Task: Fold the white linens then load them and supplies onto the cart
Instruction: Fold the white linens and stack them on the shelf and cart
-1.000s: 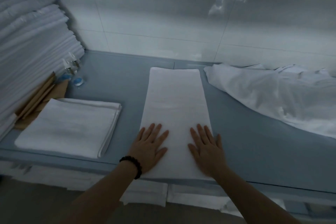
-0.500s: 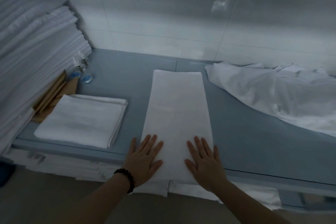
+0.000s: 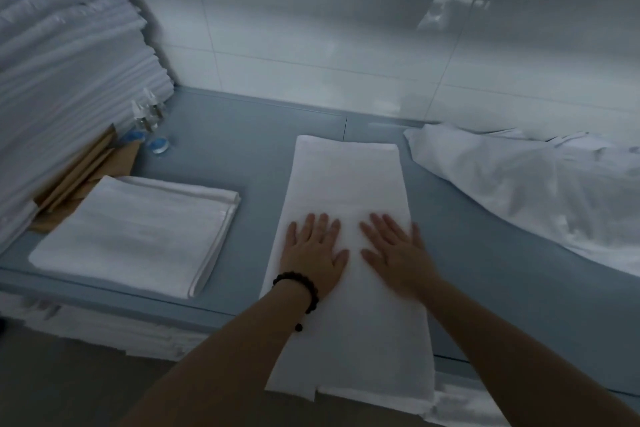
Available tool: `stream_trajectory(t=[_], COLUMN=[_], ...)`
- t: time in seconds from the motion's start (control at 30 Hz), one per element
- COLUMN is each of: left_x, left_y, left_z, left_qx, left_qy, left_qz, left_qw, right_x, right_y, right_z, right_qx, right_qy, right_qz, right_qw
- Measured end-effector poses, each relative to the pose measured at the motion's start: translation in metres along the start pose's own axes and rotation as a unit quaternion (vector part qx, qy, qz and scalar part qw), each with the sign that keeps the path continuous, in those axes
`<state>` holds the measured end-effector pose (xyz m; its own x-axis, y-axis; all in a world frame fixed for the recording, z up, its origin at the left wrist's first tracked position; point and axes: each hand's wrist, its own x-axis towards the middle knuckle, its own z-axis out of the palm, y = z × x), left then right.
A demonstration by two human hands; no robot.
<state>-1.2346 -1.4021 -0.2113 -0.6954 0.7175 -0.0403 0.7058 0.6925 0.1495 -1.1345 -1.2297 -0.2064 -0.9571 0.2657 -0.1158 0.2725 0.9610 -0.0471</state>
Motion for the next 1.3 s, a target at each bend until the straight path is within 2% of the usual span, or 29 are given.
stream_trajectory(t=[0.07,0.1,0.13,0.2,0.27,0.3,0.33,0.43,0.47,0.53,0.6,0.63,0.7,0.8,0.83,0.93,0.97,1.0,1.1,1.13,1.2,1.27,1.3], left_x=[0.007,0.013,0.021,0.038,0.051,0.054,0.056,0.06,0.061,0.062,0.062,0.061,0.061,0.061,0.061,0.061,0.061,0.061,0.06,0.06,0.059,0.058,0.057], left_y=[0.0,0.001,0.001,-0.003,-0.01,-0.012,-0.014,-0.016,-0.016,-0.015,-0.014,-0.014,-0.015,-0.016,-0.016,-0.015,-0.015,-0.015,-0.014,-0.013,-0.013,-0.013,-0.013], left_z=[-0.005,-0.008,-0.01,-0.009,-0.003,0.001,0.006,0.013,0.014,0.014,0.014,0.014,0.016,0.017,0.018,0.019,0.019,0.018,0.016,0.016,0.015,0.013,0.012], left_qx=[0.012,0.017,0.015,-0.016,-0.044,-0.042,-0.033,-0.01,-0.004,0.011,0.022,0.024,0.016,0.0,-0.002,-0.001,0.001,0.001,0.001,0.003,0.009,0.008,0.008], left_qy=[0.057,0.087,0.108,0.097,0.056,0.047,0.046,0.052,0.049,0.042,0.041,0.042,0.044,0.048,0.05,0.049,0.046,0.042,0.037,0.036,0.037,0.035,0.032], left_qz=[-0.016,-0.019,-0.018,-0.024,-0.042,-0.045,-0.044,-0.043,-0.043,-0.048,-0.054,-0.055,-0.055,-0.047,-0.047,-0.049,-0.05,-0.05,-0.052,-0.052,-0.054,-0.052,-0.047], left_qw=[0.998,0.996,0.994,0.995,0.997,0.997,0.997,0.998,0.998,0.998,0.997,0.997,0.997,0.998,0.998,0.998,0.998,0.998,0.998,0.998,0.998,0.998,0.998], right_x=[0.01,0.016,0.021,0.033,0.043,0.049,0.059,0.093,0.104,0.123,0.138,0.147,0.18,0.225,0.233,0.227,0.223,0.221,0.209,0.2,0.175,0.144,0.13], right_y=[0.021,0.024,0.023,0.009,0.001,0.004,0.013,0.038,0.037,0.019,-0.008,-0.013,-0.007,0.015,0.014,0.0,0.006,0.019,0.06,0.065,0.053,0.037,0.035], right_z=[-0.006,-0.009,-0.011,-0.014,-0.01,-0.008,-0.008,-0.02,-0.023,-0.023,-0.017,-0.015,-0.018,-0.036,-0.038,-0.025,-0.02,-0.019,-0.029,-0.031,-0.024,-0.012,-0.008], right_qx=[-0.007,-0.013,-0.015,0.024,0.042,0.026,-0.001,-0.061,-0.062,-0.01,0.05,0.049,0.005,-0.062,-0.059,0.007,0.01,0.001,-0.037,-0.04,-0.018,0.007,0.001], right_qy=[-0.003,0.008,0.03,0.066,0.039,0.023,0.014,0.018,0.029,0.043,0.005,-0.008,0.003,0.008,0.013,0.013,0.013,0.018,0.038,0.053,0.072,0.035,0.021], right_qz=[0.083,0.091,0.067,-0.055,-0.172,-0.193,-0.179,-0.027,-0.024,-0.13,-0.243,-0.27,-0.244,-0.058,-0.043,-0.173,-0.186,-0.158,0.055,0.073,-0.011,-0.108,-0.119], right_qw=[0.997,0.996,0.997,0.996,0.983,0.981,0.984,0.998,0.997,0.991,0.969,0.961,0.97,0.996,0.997,0.985,0.982,0.987,0.997,0.995,0.997,0.993,0.993])
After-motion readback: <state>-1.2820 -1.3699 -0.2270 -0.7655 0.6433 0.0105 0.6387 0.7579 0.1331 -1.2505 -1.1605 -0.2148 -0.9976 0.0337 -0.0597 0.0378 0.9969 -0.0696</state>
